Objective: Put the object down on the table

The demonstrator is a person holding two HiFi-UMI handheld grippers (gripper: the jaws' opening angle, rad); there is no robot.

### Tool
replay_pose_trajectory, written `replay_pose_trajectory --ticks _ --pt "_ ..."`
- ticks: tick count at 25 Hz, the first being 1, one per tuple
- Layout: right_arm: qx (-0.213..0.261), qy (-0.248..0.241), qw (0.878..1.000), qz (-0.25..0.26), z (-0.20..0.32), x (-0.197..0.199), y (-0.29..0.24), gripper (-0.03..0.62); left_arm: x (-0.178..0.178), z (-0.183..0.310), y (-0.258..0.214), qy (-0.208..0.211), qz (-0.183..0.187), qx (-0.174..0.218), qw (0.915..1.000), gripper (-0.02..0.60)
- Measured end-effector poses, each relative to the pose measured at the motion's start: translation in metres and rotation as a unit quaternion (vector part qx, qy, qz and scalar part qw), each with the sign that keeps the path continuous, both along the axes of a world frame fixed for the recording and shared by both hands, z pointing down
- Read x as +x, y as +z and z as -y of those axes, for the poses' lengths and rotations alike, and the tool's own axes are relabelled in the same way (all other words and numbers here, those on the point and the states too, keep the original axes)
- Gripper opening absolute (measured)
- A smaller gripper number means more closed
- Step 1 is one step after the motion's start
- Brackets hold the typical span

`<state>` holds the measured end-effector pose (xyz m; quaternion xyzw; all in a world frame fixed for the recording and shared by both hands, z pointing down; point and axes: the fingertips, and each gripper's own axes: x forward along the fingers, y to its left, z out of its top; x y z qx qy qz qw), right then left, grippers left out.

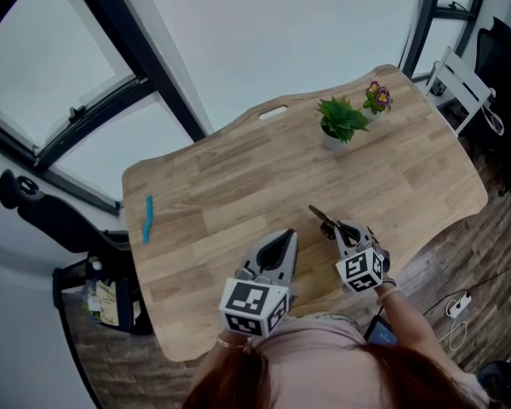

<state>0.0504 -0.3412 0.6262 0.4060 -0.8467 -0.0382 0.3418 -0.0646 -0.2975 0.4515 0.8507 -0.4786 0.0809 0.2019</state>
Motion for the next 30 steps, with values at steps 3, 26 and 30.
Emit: replay_pose_trajectory --ticks 3,26,30 --pt "-0.002 -0.003 1.000 -0.010 0.002 0.001 0.008 0.008 -0.001 0.000 0.001 -0.002 -0.001 -0.003 1.0000 0.002" --pt "-0.002 0.004 0.999 -0.041 0.004 0.002 0.041 0.008 -0.009 -0.003 0.009 -0.007 0.007 -0.017 0.9998 0.002" --pt "-0.002 0.000 0.999 -0.050 0.001 0.002 0.046 0.009 -0.009 -0.003 0.009 -0.008 0.008 -0.017 0.9998 0.002"
